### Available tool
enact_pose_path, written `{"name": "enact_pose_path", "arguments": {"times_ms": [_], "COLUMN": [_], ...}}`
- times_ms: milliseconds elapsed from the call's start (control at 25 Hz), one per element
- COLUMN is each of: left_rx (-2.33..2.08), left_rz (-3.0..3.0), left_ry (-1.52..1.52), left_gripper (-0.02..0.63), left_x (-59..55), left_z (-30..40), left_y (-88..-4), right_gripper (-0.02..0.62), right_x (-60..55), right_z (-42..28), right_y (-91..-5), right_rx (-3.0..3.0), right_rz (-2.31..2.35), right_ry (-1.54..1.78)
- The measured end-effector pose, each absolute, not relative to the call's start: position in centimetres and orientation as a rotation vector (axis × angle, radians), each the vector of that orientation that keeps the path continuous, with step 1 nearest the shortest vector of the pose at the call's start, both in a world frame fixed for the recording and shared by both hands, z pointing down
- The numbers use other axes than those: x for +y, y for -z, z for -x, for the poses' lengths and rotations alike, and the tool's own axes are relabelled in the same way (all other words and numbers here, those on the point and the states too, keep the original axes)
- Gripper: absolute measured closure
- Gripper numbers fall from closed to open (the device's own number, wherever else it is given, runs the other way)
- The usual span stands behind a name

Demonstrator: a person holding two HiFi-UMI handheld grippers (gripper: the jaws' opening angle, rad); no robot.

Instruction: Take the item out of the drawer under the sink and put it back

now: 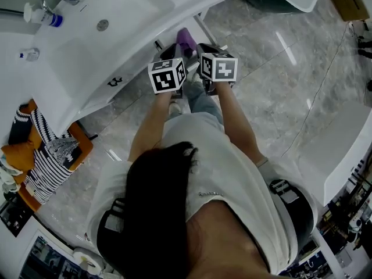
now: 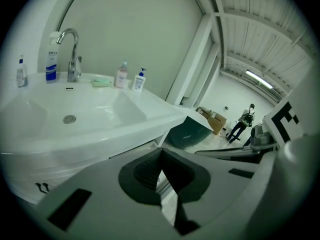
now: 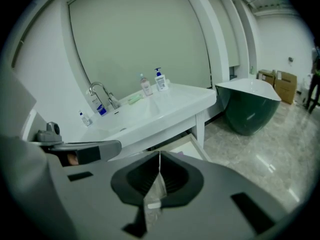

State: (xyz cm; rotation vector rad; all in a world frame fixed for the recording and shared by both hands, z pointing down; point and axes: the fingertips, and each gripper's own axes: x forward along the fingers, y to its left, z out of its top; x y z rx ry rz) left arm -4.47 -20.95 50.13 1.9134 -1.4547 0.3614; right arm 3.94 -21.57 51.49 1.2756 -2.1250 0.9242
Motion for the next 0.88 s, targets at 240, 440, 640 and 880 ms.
{"name": "enact_pose_path", "arguments": {"times_ms": [240,440,640,880], "left_rx": [-1.461,-1.461,-1.459,-1.482], "left_rz": [-1.916,-1.929,-1.915,-1.845], "left_ry": [-0.381,-0.379,-0.380,-0.356], "left_gripper": [0.603,0.603,0.603,0.603], "left_x": [-20.2,-20.2,-20.1,-20.0], "left_z": [4.6,4.5,4.7,5.3], "left_y": [-50.1,-49.9,-50.3,-51.3], "right_gripper": [0.580,0.580,0.580,0.577], "right_x": [-21.2,-21.0,-21.2,-21.3], "right_z": [-3.9,-3.8,-3.6,-3.6], "right_y": [-51.1,-51.1,-51.1,-51.5], "right_rx": [-2.134,-2.139,-2.143,-2.147], "right_rz": [-1.288,-1.286,-1.282,-1.252], "right_ry": [-0.919,-0.909,-0.894,-0.884]}}
